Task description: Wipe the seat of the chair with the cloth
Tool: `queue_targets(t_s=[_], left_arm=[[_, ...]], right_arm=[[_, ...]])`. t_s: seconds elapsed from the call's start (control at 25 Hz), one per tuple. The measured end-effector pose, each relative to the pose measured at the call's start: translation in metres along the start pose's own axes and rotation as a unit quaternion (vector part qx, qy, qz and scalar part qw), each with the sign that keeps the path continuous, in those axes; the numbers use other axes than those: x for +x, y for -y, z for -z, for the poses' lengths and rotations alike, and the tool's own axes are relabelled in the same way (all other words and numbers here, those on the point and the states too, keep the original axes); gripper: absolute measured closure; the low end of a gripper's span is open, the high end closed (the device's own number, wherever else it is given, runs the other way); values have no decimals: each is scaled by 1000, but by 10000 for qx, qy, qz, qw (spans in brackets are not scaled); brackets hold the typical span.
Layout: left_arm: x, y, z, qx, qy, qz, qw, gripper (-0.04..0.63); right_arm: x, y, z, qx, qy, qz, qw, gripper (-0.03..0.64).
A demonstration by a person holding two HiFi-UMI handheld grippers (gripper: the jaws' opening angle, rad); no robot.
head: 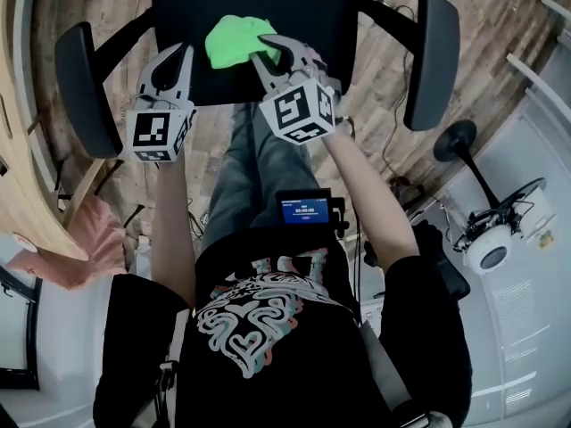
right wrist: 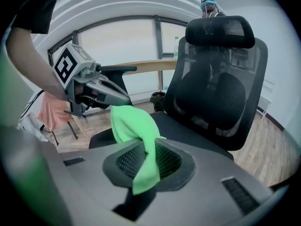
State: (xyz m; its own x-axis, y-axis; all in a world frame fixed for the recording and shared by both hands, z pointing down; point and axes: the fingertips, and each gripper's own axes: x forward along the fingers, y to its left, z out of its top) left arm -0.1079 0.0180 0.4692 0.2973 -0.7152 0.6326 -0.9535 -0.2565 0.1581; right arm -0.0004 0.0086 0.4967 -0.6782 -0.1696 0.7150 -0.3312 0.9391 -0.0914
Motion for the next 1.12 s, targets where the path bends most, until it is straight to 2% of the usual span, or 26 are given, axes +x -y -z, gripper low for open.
queue_targets(t_s=[0.6,1.12], left_arm=[[22,-6,51,-117,-96,41,9999,595],[29,-10,70,-209,-296,-29,9993,595]], right_arm=[[59,-21,43,-338,-212,-374,9985,560],[87,-45,51,-525,-250,-636,9963,560]])
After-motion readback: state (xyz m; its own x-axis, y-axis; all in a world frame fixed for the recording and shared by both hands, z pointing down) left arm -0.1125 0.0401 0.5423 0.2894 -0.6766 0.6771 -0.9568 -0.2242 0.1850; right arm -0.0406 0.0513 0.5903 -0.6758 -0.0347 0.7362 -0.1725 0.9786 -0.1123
